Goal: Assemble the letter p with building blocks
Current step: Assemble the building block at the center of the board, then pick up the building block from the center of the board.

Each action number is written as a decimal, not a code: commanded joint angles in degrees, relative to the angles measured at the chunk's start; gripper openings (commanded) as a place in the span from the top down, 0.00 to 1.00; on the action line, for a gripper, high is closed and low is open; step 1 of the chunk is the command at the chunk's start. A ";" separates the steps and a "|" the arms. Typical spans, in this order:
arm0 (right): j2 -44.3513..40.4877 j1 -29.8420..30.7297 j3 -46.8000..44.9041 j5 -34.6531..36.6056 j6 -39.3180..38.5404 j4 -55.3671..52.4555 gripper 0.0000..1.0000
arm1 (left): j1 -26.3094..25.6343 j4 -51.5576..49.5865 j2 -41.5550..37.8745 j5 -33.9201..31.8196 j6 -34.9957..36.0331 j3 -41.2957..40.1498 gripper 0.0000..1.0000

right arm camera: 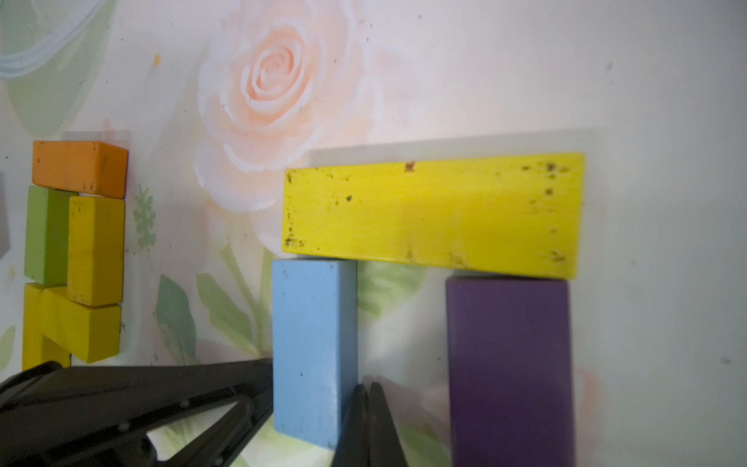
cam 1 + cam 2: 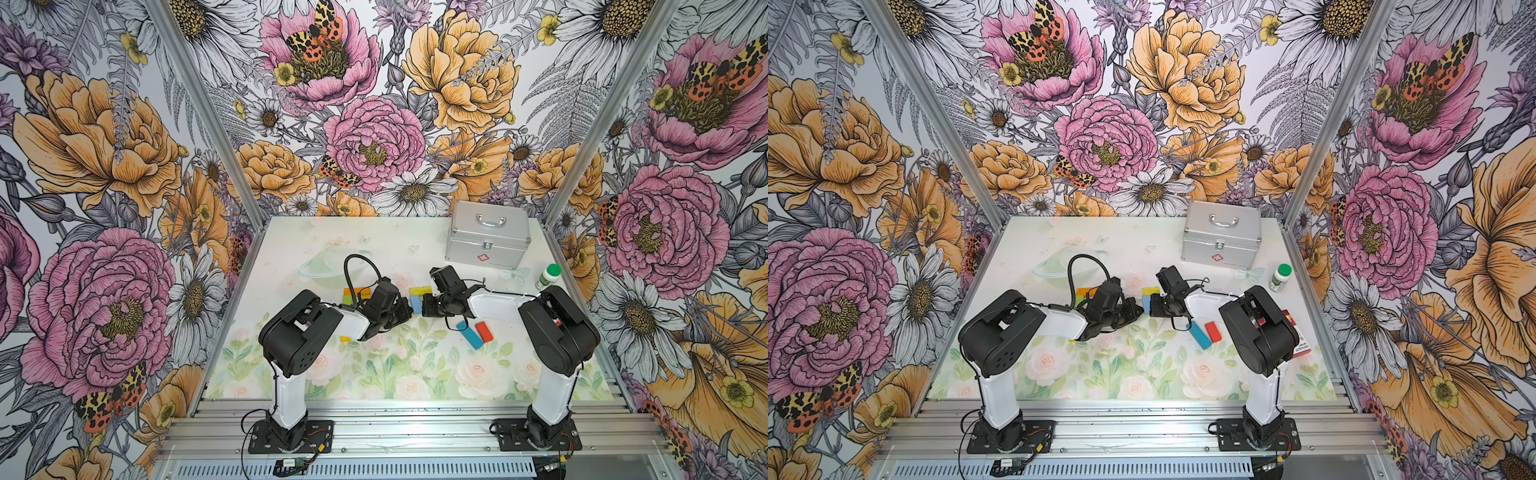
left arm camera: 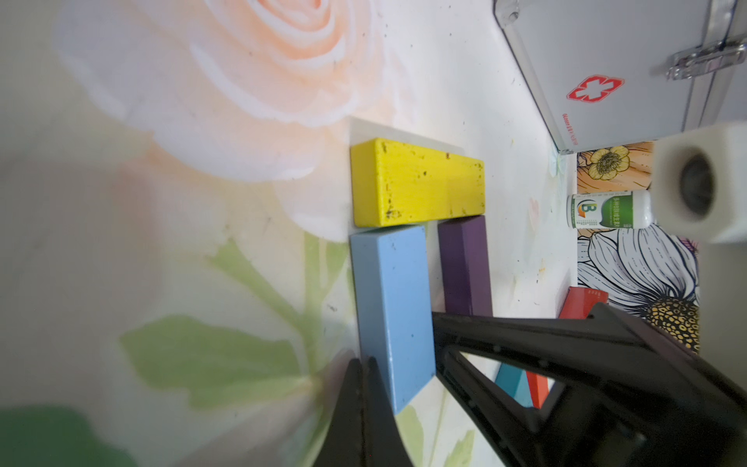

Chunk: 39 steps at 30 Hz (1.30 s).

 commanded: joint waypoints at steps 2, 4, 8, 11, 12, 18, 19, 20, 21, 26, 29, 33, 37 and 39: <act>1.40 0.22 0.13 -1.08 -0.12 -1.10 1.00 | 0.66 0.25 0.35 0.79 -0.20 -0.23 1.00; 0.62 0.22 -0.23 -0.87 -0.03 -1.18 1.00 | 0.87 -0.01 -0.60 0.02 -0.05 -0.75 1.00; -2.39 0.24 -1.30 -0.21 -0.01 -1.49 1.00 | 0.93 -1.80 -3.56 -2.06 1.05 -1.62 1.00; -4.76 0.13 -1.72 -0.20 0.01 -2.25 1.00 | 0.93 -3.88 -6.95 -3.83 2.15 -1.89 1.00; -5.99 0.16 -1.71 -0.37 -0.02 -2.62 1.00 | 0.85 -4.60 -8.18 -4.52 2.62 -2.10 1.00; -14.25 0.22 -0.52 2.03 -1.85 -7.88 1.00 | -0.95 -9.74 -18.56 -13.13 6.56 -3.97 1.00; -15.69 0.22 -0.16 3.50 -2.66 -9.61 0.96 | -1.22 -11.06 -20.20 -14.35 7.43 -3.96 0.98; -16.82 0.22 0.19 4.90 -3.48 -11.33 0.90 | -1.50 -11.94 -21.44 -15.07 8.34 -3.91 0.96; -17.99 0.27 0.49 6.82 -4.45 -13.41 0.80 | -1.82 -13.21 -22.77 -15.78 9.28 -3.79 0.92; -19.79 0.05 2.01 15.64 -10.37 -23.80 0.34 | -3.20 -16.06 -26.98 -17.26 12.63 -3.73 0.82; -21.43 0.09 0.53 21.54 -11.06 -25.93 0.21 | -3.40 -16.52 -28.49 -17.45 13.31 -4.50 0.80; -25.35 -0.19 -2.04 27.15 -9.75 -26.94 0.01 | -3.52 -16.52 -31.03 -17.19 13.42 -6.61 0.80; -27.07 -0.57 -2.59 30.37 -7.80 -29.43 0.01 | -3.47 -16.61 -33.48 -16.34 13.85 -8.21 0.79; -29.59 -0.22 -3.40 33.45 -5.92 -30.10 0.01 | -3.56 -16.61 -35.08 -16.29 14.05 -9.10 0.79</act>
